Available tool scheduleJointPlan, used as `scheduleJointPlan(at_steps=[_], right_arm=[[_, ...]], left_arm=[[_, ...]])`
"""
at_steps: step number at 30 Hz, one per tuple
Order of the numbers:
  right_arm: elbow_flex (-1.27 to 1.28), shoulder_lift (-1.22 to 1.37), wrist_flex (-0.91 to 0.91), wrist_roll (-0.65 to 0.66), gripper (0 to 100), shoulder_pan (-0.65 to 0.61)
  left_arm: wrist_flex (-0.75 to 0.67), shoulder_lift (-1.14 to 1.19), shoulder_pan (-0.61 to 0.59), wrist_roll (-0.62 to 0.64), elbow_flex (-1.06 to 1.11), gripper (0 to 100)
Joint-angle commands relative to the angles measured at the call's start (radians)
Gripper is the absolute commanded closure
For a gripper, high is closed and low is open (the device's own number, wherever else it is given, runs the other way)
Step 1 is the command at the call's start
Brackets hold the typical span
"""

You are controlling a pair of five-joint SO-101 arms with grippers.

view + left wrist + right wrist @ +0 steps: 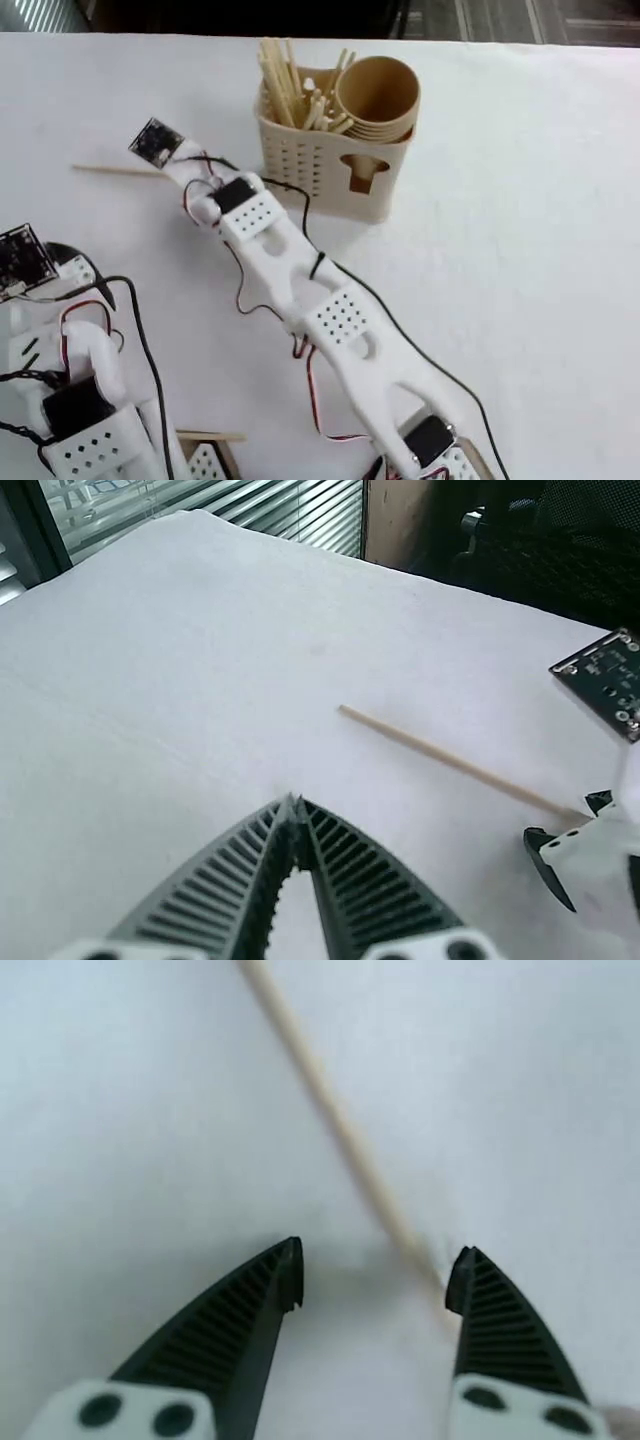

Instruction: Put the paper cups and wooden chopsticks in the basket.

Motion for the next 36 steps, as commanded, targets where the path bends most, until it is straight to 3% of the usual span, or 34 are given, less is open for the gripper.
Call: scheduleJointPlan(at_steps=[1, 7, 23, 27, 32, 36], right_arm=[[-0.029, -0.005, 0.07, 0.005, 79.6, 0.021], [-0.034, -0.015, 0.165, 0.009, 98.2, 0.018], [-0.302, -0.008, 0.608, 0.011, 97.8, -0.001], [-0.308, -0.005, 0.615, 0.009, 95.6, -0.021], [-0.308, -0.002, 0.595, 0.0, 82.4, -0.048], [-0.308, 0.036, 0.559, 0.0, 86.1, -0.054]], left_arm=[[-0.002, -0.016, -0.005, 0.009, -0.021, 98], [-0.002, -0.016, -0.005, 0.008, -0.021, 98], [-0.003, -0.016, -0.004, 0.008, -0.02, 98], [-0.003, -0.016, -0.004, 0.008, -0.018, 98], [-0.003, -0.016, -0.004, 0.008, -0.018, 98], [-0.003, -0.016, -0.004, 0.008, -0.018, 98]])
